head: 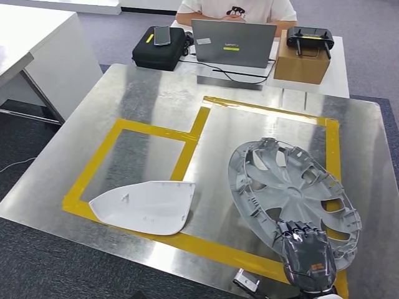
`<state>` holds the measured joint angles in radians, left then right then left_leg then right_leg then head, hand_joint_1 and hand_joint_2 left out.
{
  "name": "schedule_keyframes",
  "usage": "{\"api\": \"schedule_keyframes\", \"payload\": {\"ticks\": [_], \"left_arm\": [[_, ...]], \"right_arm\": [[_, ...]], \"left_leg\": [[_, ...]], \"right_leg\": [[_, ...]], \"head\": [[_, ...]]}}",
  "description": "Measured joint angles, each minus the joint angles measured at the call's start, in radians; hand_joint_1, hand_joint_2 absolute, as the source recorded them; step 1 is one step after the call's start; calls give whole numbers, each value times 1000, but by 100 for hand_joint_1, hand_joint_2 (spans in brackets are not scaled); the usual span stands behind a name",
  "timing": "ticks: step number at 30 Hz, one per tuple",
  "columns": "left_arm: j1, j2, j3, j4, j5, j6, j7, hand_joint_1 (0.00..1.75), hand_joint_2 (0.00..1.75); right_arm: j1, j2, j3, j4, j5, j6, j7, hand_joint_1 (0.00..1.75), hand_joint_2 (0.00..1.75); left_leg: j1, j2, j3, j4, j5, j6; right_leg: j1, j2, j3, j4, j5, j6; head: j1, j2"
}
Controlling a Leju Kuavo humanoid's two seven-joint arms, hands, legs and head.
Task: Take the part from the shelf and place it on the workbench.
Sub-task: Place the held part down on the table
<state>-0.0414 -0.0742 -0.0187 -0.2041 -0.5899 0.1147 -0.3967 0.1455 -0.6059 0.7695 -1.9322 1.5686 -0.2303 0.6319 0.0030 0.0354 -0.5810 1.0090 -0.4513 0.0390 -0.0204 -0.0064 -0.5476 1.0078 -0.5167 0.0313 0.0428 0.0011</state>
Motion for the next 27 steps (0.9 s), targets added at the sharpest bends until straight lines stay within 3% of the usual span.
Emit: {"api": "schedule_keyframes", "payload": {"ticks": [3, 5, 12, 20, 27], "left_arm": [[0, -2, 0, 0, -3, 0, 2, 0, 0], [0, -2, 0, 0, -6, 0, 6, 0, 0], [0, -2, 0, 0, -13, -1, 36, 0, 0], [-6, -1, 0, 0, -33, 2, 54, 0, 0], [-6, 0, 0, 0, -38, 13, 69, 0, 0]], "right_arm": [[-4, -7, 8, 0, 0, 0, 5, 175, 175], [-7, -12, 15, 0, 0, 0, 8, 175, 175], [-26, -29, 44, 1, 0, 0, -2, 175, 175], [-184, -105, 179, 16, 0, -18, 23, 175, 175], [-234, -129, 229, 22, -1, -17, 24, 175, 175]], "left_leg": [[4, 0, -1, -3, -1, -35], [4, 0, -1, -3, -2, -42], [0, 0, -5, 0, -3, -43], [-3, 0, -9, 4, -3, -42], [-3, 0, -10, 4, -2, -41]], "right_leg": [[1, 0, -2, 1, -1, -2], [1, 0, -3, 2, -1, -2], [-2, 0, -4, 0, 1, 0], [-5, 0, -7, 0, 5, 5], [-5, 0, -7, 0, 5, 5]], "head": [[0, 0], [1, 0], [1, 0], [1, 0], [1, 0]]}}
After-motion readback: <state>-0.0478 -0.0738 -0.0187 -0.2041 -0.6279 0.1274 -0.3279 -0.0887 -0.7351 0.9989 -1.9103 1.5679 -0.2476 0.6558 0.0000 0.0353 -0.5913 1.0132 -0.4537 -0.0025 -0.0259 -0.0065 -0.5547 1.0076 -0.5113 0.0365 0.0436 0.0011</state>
